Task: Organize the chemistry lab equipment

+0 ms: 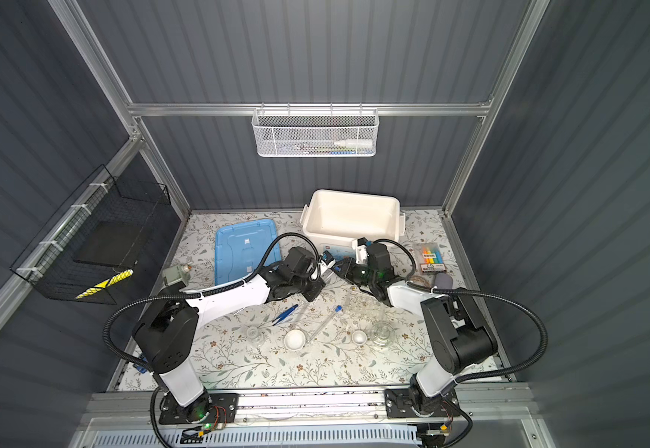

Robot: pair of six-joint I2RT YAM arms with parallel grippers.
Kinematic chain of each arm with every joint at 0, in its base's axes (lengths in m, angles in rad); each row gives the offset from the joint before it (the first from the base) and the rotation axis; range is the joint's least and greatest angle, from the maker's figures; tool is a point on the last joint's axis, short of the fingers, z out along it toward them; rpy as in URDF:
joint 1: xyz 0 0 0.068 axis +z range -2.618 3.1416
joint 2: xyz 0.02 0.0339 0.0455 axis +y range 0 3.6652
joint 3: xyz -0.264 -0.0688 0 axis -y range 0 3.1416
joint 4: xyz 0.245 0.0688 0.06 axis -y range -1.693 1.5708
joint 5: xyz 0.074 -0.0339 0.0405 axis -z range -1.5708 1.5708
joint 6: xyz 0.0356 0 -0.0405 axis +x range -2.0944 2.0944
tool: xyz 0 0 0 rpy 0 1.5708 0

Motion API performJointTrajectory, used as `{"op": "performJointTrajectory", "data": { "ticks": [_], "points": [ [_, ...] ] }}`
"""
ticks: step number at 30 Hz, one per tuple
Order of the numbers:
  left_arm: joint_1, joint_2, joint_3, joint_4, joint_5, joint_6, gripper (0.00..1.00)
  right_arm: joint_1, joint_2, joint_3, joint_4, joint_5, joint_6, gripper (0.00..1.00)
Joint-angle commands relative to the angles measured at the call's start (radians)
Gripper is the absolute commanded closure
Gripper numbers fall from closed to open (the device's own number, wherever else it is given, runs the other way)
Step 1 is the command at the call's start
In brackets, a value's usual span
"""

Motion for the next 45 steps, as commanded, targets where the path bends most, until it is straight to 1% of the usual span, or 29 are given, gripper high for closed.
{"op": "performJointTrajectory", "data": {
  "ticks": [1, 9, 21, 26, 28, 31, 35, 39, 43, 45],
  "points": [
    [-0.009, 0.015, 0.009, 0.014, 0.000, -0.013, 0.84, 0.001, -0.001, -0.013, -0.018, -0.025, -0.015, 0.75],
    [-0.009, 0.020, 0.010, 0.009, 0.005, -0.014, 0.83, 0.002, -0.016, -0.018, -0.041, -0.009, -0.032, 0.76],
    [-0.009, 0.025, 0.009, 0.010, 0.003, -0.014, 0.80, 0.002, -0.044, -0.028, -0.061, 0.010, -0.046, 0.82],
    [-0.009, 0.024, 0.011, 0.009, -0.005, -0.017, 0.76, 0.001, -0.054, -0.030, -0.073, 0.019, -0.054, 0.84],
    [-0.010, 0.022, 0.006, 0.012, -0.009, -0.016, 0.72, 0.002, -0.060, -0.031, -0.080, 0.026, -0.058, 0.85],
    [-0.010, 0.012, -0.004, 0.022, -0.022, -0.028, 0.60, 0.002, -0.080, -0.030, -0.100, 0.045, -0.072, 0.85],
    [-0.010, -0.012, -0.025, 0.046, -0.045, -0.042, 0.43, 0.000, -0.131, -0.031, -0.153, 0.087, -0.101, 0.84],
    [-0.010, -0.044, -0.056, 0.074, -0.075, -0.060, 0.25, 0.000, -0.209, -0.034, -0.237, 0.155, -0.157, 0.84],
    [-0.008, -0.080, -0.106, 0.115, -0.116, -0.084, 0.16, 0.001, -0.296, -0.040, -0.320, 0.233, -0.210, 0.83],
    [-0.009, -0.093, -0.125, 0.124, -0.132, -0.093, 0.13, 0.002, -0.340, -0.040, -0.364, 0.306, -0.236, 0.84]
  ]
}}
